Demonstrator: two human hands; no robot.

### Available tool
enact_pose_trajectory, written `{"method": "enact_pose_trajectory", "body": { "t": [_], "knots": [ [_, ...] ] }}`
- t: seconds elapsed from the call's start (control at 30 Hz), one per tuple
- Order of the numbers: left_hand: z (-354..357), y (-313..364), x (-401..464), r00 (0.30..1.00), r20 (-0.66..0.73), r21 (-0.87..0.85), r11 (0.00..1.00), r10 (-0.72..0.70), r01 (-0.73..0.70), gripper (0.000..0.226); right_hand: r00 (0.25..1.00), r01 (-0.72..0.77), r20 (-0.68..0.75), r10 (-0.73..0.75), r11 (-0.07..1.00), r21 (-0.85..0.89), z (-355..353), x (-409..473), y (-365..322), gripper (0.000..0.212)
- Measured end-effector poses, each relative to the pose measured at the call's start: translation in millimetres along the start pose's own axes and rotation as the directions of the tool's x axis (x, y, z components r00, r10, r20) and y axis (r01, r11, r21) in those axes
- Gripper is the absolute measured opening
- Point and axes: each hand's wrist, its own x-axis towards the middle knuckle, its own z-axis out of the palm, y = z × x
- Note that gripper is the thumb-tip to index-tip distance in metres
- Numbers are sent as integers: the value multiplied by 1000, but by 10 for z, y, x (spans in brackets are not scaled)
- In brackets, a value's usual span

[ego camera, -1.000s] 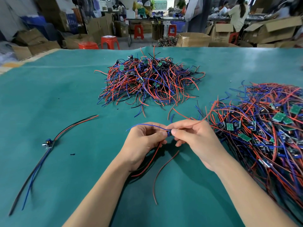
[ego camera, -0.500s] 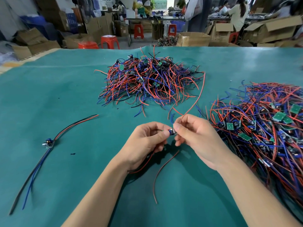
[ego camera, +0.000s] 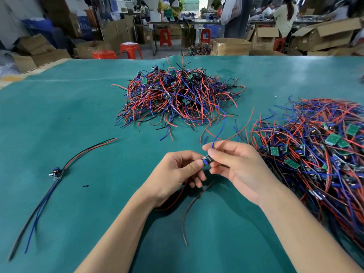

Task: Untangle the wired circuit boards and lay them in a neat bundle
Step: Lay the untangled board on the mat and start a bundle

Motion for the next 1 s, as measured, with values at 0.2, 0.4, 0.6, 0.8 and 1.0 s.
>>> {"method": "enact_pose_trajectory", "body": {
  "t": [0.2,0.4,0.6,0.8,1.0],
  "knots": [
    [1,-21,18,1000,-21,69,998,7,-6,16,994,58,-91,-59,998,-13,-1,5,13,12],
    [-17,-22,26,1000,-17,59,998,26,-25,14,897,214,-309,-317,921,-326,-125,75,-24,25],
    [-16,-7,24,1000,12,74,997,4,-4,16,730,266,-512,-453,878,-398,-331,152,-83,21],
    [20,6,25,1000,6,113,993,-16,15,16,593,390,-679,-433,892,-228,-469,164,-162,20],
    [-12,16,47,972,-233,-41,999,3,-13,17,383,408,-787,-483,853,-325,-581,169,-279,12]
  ]
}}
